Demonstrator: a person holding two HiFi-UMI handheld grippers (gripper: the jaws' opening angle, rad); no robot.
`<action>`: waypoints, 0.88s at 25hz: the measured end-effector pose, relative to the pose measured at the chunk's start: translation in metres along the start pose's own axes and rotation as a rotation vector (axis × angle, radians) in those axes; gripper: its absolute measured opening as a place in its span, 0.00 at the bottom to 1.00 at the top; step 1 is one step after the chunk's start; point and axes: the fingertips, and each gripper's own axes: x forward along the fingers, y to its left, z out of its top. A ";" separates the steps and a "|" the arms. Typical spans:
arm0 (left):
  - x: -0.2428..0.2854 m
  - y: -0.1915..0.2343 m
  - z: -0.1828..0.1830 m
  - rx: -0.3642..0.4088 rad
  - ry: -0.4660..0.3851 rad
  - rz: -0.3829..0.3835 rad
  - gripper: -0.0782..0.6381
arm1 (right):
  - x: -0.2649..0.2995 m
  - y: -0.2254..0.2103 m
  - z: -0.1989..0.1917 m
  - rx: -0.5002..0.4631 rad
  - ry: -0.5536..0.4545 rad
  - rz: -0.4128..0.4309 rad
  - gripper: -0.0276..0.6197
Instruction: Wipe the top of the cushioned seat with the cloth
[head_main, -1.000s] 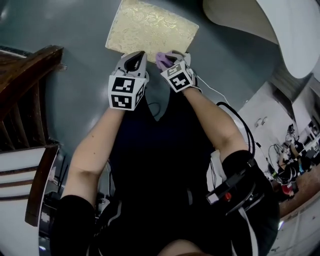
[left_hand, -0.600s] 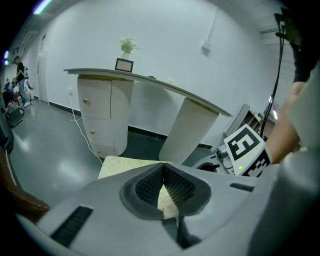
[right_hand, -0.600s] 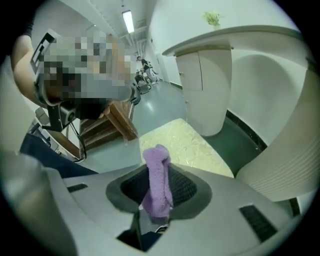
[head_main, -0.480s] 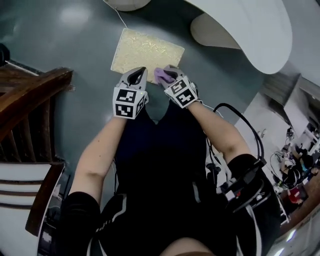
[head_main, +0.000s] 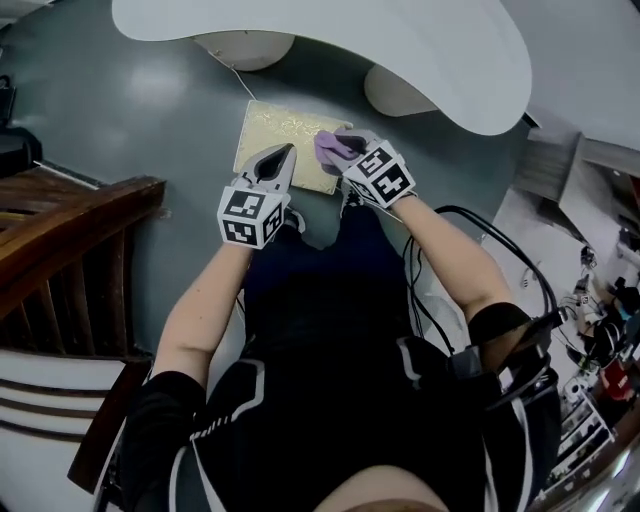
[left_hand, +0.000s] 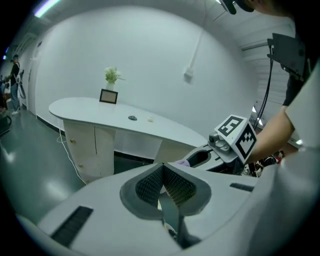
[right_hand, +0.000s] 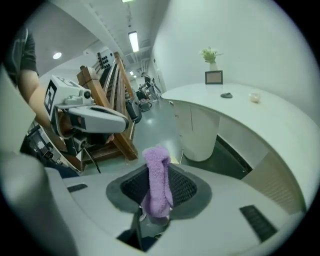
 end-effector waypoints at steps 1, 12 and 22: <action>-0.006 -0.002 0.008 0.005 -0.006 0.002 0.11 | -0.012 0.000 0.010 0.015 -0.020 -0.003 0.21; -0.041 -0.027 0.140 0.115 -0.187 0.010 0.11 | -0.142 -0.035 0.106 0.069 -0.252 -0.086 0.21; -0.072 -0.048 0.227 0.126 -0.335 -0.001 0.11 | -0.243 -0.048 0.177 0.136 -0.492 -0.121 0.21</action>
